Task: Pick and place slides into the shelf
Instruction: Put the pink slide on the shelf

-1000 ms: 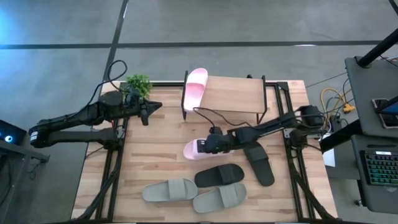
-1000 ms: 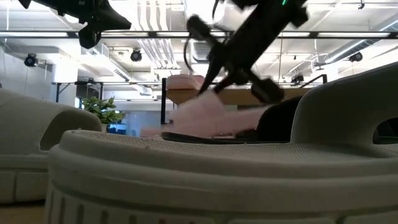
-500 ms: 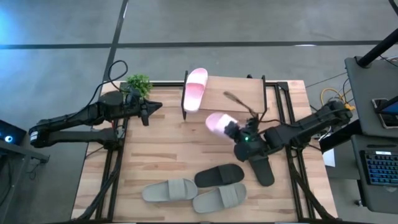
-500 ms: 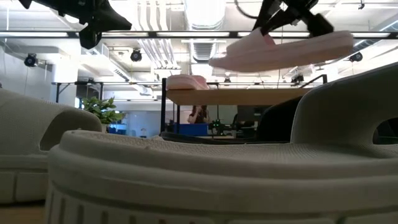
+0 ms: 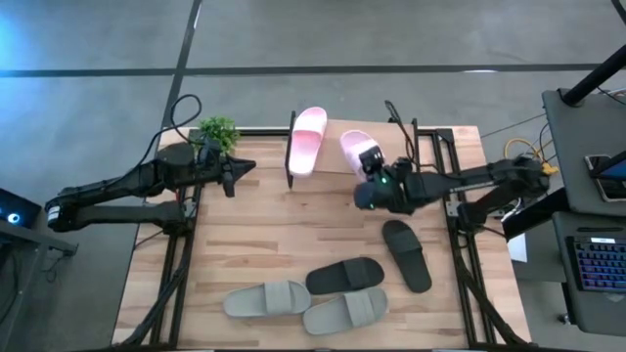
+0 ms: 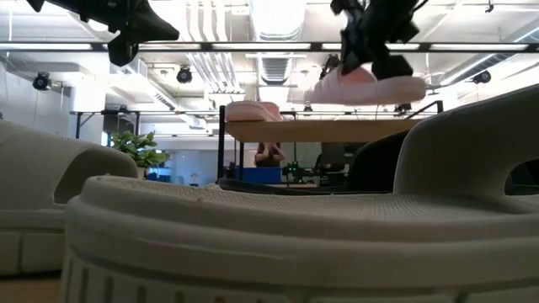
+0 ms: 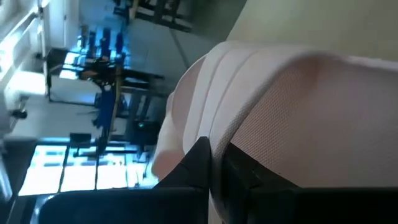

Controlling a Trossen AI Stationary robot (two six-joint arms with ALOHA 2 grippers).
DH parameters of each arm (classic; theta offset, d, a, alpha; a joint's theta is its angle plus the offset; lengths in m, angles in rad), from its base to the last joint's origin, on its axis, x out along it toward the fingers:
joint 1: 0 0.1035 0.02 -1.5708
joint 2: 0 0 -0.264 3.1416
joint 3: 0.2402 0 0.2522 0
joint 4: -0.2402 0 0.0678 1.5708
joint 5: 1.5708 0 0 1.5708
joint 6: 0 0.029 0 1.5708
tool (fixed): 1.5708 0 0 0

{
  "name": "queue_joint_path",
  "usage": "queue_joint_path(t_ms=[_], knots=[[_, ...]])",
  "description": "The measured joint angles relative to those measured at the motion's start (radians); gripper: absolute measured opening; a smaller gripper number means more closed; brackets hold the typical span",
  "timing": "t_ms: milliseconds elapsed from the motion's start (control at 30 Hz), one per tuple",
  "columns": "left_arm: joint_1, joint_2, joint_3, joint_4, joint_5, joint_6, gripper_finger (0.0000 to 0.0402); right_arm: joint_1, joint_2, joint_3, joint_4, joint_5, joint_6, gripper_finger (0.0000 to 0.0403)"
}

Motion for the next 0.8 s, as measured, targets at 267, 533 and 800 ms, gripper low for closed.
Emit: queue_joint_path(t_ms=[267,533,800], knots=[[0.000,-0.001,0.003,0.000,0.000,0.000,0.0011,-0.095,0.001,0.000,0.088,-0.019,-0.111,0.0015],[0.000,0.017,0.003,0.003,0.000,0.000,0.0011,-0.157,0.001,0.000,0.187,-0.023,-0.200,0.0040],[0.000,0.019,0.003,0.021,0.000,0.001,0.0011,-0.204,0.001,0.000,0.212,-0.163,-0.242,0.0112]])
